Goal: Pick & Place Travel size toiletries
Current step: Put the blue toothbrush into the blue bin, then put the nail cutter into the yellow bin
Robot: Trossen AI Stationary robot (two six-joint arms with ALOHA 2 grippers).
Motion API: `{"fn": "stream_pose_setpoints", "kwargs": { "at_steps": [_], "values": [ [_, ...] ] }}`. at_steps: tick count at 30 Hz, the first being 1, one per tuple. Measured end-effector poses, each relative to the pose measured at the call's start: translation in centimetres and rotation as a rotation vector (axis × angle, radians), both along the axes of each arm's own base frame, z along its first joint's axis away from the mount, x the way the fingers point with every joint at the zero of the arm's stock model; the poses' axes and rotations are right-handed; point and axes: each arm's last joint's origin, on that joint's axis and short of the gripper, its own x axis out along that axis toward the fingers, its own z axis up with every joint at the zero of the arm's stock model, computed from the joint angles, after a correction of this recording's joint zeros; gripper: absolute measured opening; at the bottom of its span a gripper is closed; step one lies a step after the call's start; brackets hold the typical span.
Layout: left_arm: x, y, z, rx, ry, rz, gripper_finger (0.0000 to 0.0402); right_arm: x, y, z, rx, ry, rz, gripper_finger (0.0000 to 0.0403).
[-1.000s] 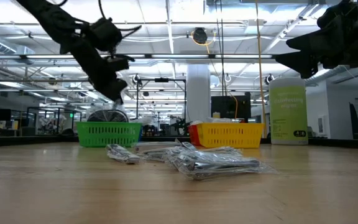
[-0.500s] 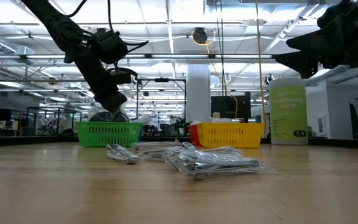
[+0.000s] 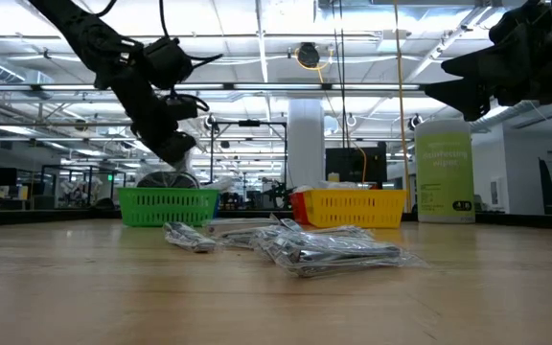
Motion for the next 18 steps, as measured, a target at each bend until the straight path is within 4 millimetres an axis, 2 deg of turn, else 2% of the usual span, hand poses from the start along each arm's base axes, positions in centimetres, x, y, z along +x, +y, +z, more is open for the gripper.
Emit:
{"fn": "stream_pose_setpoints", "kwargs": {
  "at_steps": [4, 9, 13, 18],
  "values": [
    [-0.1, 0.0, 0.6, 0.032, -0.013, 0.003, 0.0242, 0.0, 0.0, 0.0, 0.0, 0.0, 0.0, 0.029],
    [-0.1, 0.2, 1.7, 0.093, -0.078, 0.009, 0.0304, 0.0, 0.0, 0.0, 0.0, 0.0, 0.0, 0.029],
    [0.2, 0.2, 2.6, 0.13, -0.149, -0.012, 0.0333, 0.0, 0.0, 0.0, 0.0, 0.001, 0.0, 0.029],
    [1.1, -0.7, 3.0, 0.131, -0.215, -0.063, 0.0346, 0.0, 0.0, 0.0, 0.0, 0.001, 0.0, 0.029]
  ]
}}
